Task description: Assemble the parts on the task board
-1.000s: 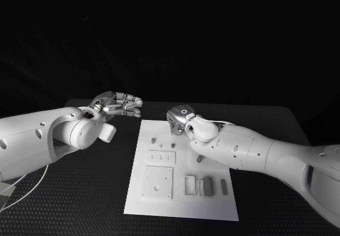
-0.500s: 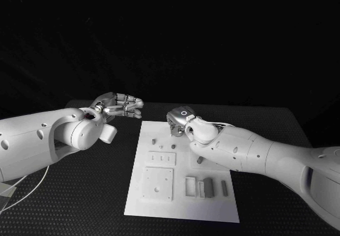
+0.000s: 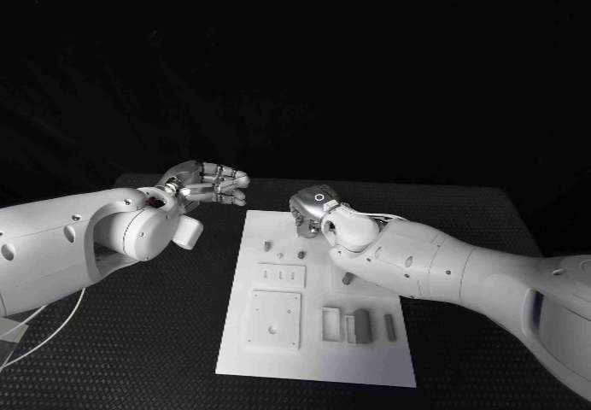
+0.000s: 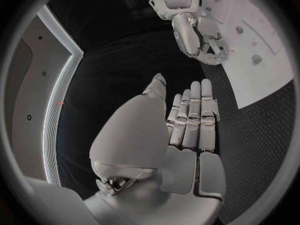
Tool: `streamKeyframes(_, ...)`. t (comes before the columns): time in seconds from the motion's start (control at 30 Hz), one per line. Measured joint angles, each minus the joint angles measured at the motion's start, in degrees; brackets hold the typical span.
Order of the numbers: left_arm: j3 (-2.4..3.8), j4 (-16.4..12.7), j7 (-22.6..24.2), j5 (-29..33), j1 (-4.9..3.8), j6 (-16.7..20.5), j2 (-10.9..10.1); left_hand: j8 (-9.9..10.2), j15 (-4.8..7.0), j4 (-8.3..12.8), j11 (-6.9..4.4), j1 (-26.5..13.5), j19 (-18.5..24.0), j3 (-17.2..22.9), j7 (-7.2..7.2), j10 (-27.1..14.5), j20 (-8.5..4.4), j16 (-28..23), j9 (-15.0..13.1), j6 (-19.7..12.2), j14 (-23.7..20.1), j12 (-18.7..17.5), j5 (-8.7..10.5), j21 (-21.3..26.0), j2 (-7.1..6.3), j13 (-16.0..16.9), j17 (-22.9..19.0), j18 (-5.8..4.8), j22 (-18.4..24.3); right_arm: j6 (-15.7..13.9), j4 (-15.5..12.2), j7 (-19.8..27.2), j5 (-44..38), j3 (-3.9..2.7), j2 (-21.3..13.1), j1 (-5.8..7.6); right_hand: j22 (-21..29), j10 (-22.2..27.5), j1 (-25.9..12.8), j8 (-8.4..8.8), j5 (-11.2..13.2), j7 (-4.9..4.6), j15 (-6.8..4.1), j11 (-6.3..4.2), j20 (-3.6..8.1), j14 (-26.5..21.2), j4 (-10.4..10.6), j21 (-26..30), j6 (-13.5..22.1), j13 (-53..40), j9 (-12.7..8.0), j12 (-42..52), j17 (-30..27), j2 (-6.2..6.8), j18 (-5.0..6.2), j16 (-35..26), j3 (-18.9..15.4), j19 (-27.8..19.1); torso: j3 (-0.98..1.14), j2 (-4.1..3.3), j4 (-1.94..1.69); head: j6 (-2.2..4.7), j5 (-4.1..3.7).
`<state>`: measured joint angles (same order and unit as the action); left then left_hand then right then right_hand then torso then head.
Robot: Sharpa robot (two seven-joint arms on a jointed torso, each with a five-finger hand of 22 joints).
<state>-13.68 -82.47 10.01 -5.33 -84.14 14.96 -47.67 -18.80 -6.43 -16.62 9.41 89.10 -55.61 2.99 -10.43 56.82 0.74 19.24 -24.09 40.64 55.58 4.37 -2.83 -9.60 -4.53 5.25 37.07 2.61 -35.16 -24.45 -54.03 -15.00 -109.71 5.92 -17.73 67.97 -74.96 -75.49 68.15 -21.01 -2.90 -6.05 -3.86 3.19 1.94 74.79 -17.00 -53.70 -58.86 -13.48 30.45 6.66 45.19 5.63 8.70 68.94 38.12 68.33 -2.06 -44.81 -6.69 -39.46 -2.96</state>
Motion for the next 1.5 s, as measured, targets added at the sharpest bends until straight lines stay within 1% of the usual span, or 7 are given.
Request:
streamKeyframes(0.13,0.00,0.00,0.00,0.00,0.00,0.00,-0.07,0.00,0.00,0.00,0.00,0.00,0.00,0.00,0.00,0.00,0.00,0.00,0.00,0.00,0.00,0.00,0.00,0.00,0.00,0.00,0.05,-0.02,0.00,0.01,-0.22,0.00,-0.05,0.00,-0.16,-0.03,0.00,0.00,-0.04,0.00,0.00,0.00,0.00,0.00,-0.05,0.00,0.00,0.00,0.01,0.00,0.27,-0.01,-0.07,0.04,0.00,0.00,-0.01,-0.11,0.00,0.00,-0.01,-0.03,0.04)
streamKeyframes(0.3,0.00,-0.03,0.00,-0.01,0.00,0.00,-0.24,0.00,0.00,0.00,0.00,0.00,0.00,0.00,0.00,0.00,0.00,0.00,0.00,0.00,0.00,0.00,0.00,0.00,0.00,0.00,0.05,-0.08,0.00,-0.05,-0.40,0.03,-0.06,0.00,-0.34,-0.07,0.00,0.00,-0.56,0.00,0.00,-0.06,0.01,0.00,-0.05,0.00,0.00,0.00,-0.05,-0.44,0.27,-0.01,-0.17,0.56,0.00,0.00,-0.01,-0.11,0.00,0.00,-0.01,-0.02,0.08)
streamKeyframes(0.53,0.00,-0.05,-0.03,-0.02,-0.01,-0.01,-0.23,0.00,0.00,0.00,0.00,0.00,0.00,0.00,0.00,0.00,0.00,0.00,-0.01,0.00,0.00,0.00,0.00,0.00,0.00,0.00,0.05,-0.15,0.00,-0.23,-0.59,0.13,0.26,0.05,-0.58,-0.20,0.00,-0.40,-2.06,0.51,-0.19,-0.13,0.00,-0.26,-0.06,0.01,0.42,0.00,-0.17,-1.89,0.43,-0.47,-0.66,2.05,0.02,0.00,-0.09,-0.11,0.00,-0.02,0.00,-0.13,0.20)
streamKeyframes(0.7,0.00,-0.02,-0.04,-0.02,-0.01,-0.01,-0.21,0.00,0.00,0.00,0.00,0.00,0.00,0.00,0.00,0.00,0.00,0.00,0.04,0.00,0.00,0.00,0.00,0.00,0.00,0.00,0.13,-0.42,0.00,-0.27,-0.66,0.17,0.52,0.05,-0.66,-0.25,0.00,-0.41,-2.09,0.52,-0.22,-0.14,0.00,-0.27,-0.06,0.01,0.42,0.00,-0.17,-1.70,0.42,-0.57,-0.74,2.08,0.02,0.00,-0.09,-0.12,0.02,-0.02,0.01,-0.19,0.18)
streamKeyframes(1.13,0.00,-0.01,-0.07,-0.03,-0.01,-0.02,-0.25,0.00,0.00,0.00,0.00,0.00,0.00,0.00,0.00,0.00,0.00,-0.21,0.04,0.00,0.00,0.00,0.00,0.00,0.00,0.00,0.13,-0.45,0.01,-0.36,-0.51,0.22,0.86,0.04,-0.66,-0.29,0.00,-0.47,-2.09,0.55,-0.22,-0.14,0.00,-0.34,-0.11,0.00,0.42,0.00,-0.15,-2.01,0.42,-0.78,-0.90,2.08,0.03,0.00,-0.09,-0.07,0.01,-0.02,0.02,-0.17,0.26)
streamKeyframes(1.27,0.00,-0.01,-0.07,-0.04,-0.01,-0.02,-0.25,0.00,0.00,0.00,0.00,0.00,0.00,0.00,0.00,0.00,0.00,-0.21,0.04,0.00,0.00,-0.21,0.00,0.00,0.00,0.00,0.16,-0.46,0.01,-0.53,-0.35,0.30,0.92,0.05,-0.64,-0.32,0.00,-0.48,-2.39,0.84,-0.22,-0.12,0.00,-0.35,-0.11,0.00,0.59,0.00,-0.13,-2.06,0.43,-0.78,-0.98,2.38,0.11,0.00,0.11,-0.07,0.00,-0.02,0.01,-0.13,0.22)
streamKeyframes(1.5,0.00,-0.01,-0.07,-0.04,-0.01,-0.02,-0.28,0.00,0.00,0.00,0.00,0.00,0.00,0.00,0.00,0.00,0.00,-0.21,0.04,0.00,0.00,-0.21,0.00,0.00,0.00,0.00,0.18,-0.47,0.01,-1.19,-0.28,0.47,0.99,0.09,-0.80,-0.42,0.00,-0.47,-2.05,0.89,-0.20,-0.11,0.00,-0.37,-0.12,0.00,0.41,0.00,-0.11,-2.35,0.71,-0.97,-1.14,2.04,0.19,0.00,1.28,-0.07,-0.02,-0.02,0.00,-0.12,0.20)
